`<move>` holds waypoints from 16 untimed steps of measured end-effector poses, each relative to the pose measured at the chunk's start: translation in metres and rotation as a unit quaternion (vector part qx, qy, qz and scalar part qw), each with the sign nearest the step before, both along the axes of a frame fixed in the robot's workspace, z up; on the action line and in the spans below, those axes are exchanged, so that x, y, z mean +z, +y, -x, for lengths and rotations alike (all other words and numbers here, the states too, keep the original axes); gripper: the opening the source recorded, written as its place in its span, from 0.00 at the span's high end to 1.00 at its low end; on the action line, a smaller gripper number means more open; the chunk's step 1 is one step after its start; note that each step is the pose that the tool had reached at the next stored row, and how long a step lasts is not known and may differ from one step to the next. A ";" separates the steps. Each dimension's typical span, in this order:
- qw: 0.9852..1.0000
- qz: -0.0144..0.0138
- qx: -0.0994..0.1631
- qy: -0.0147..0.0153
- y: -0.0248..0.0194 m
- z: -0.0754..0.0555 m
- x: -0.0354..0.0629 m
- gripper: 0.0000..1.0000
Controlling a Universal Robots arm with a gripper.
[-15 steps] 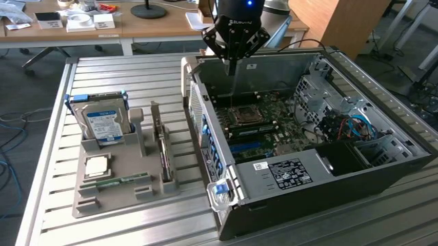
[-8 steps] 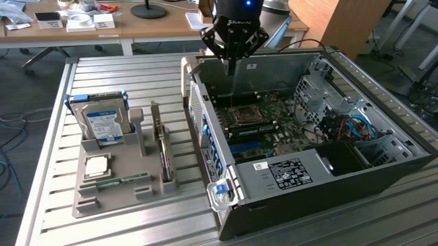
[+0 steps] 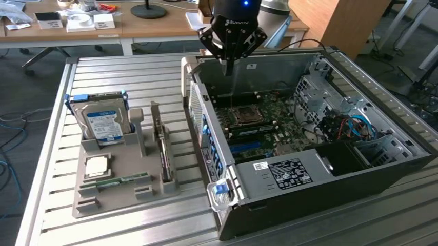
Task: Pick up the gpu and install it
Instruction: 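Reach for the gpu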
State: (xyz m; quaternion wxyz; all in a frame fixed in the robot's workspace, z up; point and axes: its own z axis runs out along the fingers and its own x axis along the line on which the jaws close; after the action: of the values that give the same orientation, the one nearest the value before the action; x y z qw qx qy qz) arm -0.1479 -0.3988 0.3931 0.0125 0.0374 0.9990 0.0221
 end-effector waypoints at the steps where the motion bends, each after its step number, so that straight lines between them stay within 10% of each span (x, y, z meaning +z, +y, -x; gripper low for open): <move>1: 1.000 0.000 0.000 0.000 0.0000 0.001 0.0000 0.89; 16: 1.000 0.000 0.000 0.000 0.0000 0.010 0.0000 0.89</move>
State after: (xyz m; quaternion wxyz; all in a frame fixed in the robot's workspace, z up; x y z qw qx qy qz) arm -0.1581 -0.3989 0.3931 0.0125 0.0374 0.9990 0.0221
